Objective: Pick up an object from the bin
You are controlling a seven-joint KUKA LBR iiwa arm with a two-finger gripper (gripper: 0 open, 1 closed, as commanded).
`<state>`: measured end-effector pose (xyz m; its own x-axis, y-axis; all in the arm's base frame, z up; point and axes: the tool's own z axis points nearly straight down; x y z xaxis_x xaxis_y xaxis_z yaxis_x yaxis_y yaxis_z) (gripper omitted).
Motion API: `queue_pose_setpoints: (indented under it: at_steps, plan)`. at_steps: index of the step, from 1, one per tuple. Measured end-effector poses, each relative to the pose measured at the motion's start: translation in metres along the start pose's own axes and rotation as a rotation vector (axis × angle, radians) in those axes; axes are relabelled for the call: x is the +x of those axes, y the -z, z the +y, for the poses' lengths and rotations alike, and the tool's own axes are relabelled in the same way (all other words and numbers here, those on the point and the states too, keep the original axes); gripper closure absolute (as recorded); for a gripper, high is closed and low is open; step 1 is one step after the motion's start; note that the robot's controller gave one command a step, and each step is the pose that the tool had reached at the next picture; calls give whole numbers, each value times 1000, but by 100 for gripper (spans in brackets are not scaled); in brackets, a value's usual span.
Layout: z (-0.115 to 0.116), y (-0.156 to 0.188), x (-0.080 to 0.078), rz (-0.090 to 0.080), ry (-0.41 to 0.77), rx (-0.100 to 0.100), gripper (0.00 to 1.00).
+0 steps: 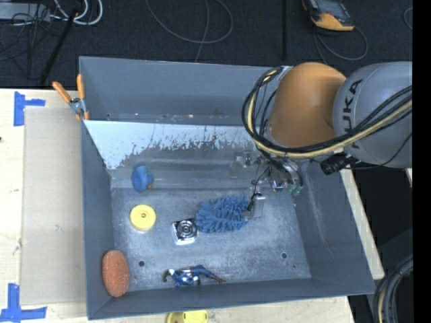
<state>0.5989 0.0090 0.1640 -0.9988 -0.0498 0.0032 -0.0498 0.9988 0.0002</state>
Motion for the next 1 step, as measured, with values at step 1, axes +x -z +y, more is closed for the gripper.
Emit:
queue_pose_setpoints:
  at_steps: [1]
  plan:
    - [4,-35,13,-5,-39,-1,0]
